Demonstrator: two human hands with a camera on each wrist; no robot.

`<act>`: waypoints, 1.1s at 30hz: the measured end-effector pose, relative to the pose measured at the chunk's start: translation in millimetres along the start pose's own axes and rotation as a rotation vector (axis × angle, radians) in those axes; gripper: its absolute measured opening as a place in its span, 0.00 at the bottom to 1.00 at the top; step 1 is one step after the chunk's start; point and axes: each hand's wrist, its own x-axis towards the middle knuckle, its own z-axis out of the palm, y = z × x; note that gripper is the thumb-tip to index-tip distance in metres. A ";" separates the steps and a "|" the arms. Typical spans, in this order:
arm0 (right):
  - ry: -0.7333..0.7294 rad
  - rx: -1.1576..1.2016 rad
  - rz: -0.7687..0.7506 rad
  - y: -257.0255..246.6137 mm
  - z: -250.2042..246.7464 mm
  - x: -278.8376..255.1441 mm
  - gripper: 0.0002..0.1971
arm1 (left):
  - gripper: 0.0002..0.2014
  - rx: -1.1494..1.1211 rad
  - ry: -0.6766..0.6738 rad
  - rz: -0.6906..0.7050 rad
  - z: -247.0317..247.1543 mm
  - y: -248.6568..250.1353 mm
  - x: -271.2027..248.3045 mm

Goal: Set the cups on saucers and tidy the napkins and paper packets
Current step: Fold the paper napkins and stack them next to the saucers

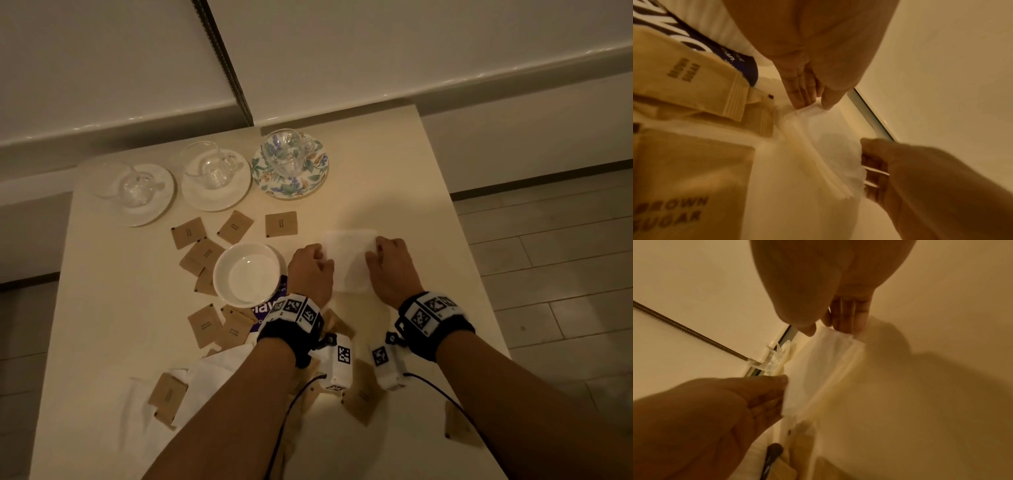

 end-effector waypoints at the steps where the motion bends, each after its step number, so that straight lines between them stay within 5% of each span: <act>1: -0.037 0.013 0.018 -3.4 0.5 2.1 0.21 | 0.19 0.009 -0.002 -0.005 -0.9 1.4 0.8; 7: -0.083 0.033 0.073 -4.5 -3.9 4.1 0.23 | 0.19 0.024 -0.029 -0.007 -11.5 8.7 -6.9; 11: 0.063 0.137 0.066 -9.0 -4.7 -11.1 0.28 | 0.20 -0.047 0.021 0.110 -26.2 9.1 -38.7; 14: 0.187 0.145 -0.082 -27.2 -1.4 -37.1 0.20 | 0.08 -0.094 -0.038 0.166 -48.1 -11.3 -72.3; 16: 0.137 0.143 -0.205 -42.1 7.0 -59.6 0.11 | 0.06 -0.044 -0.104 0.202 -67.2 -37.2 -92.1; 21: -0.280 0.043 -0.327 -70.5 51.9 -115.0 0.02 | 0.20 0.358 -0.135 0.098 -126.4 -122.6 -107.1; 24: -0.380 -0.086 -0.273 -80.7 84.3 -136.9 0.09 | 0.37 0.625 -0.190 -0.075 -150.5 -155.6 -111.5; 27: -0.351 -0.265 -0.294 -91.5 112.2 -149.4 0.19 | 0.45 0.649 -0.265 -0.071 -158.0 -171.4 -119.1; 30: -0.399 -0.256 -0.181 -104.3 133.7 -154.0 0.30 | 0.37 0.616 -0.246 0.019 -160.2 -181.8 -122.2; 33: -0.352 -0.322 -0.141 -113.4 147.8 -154.6 0.30 | 0.20 0.543 -0.209 0.079 -162.4 -186.1 -123.3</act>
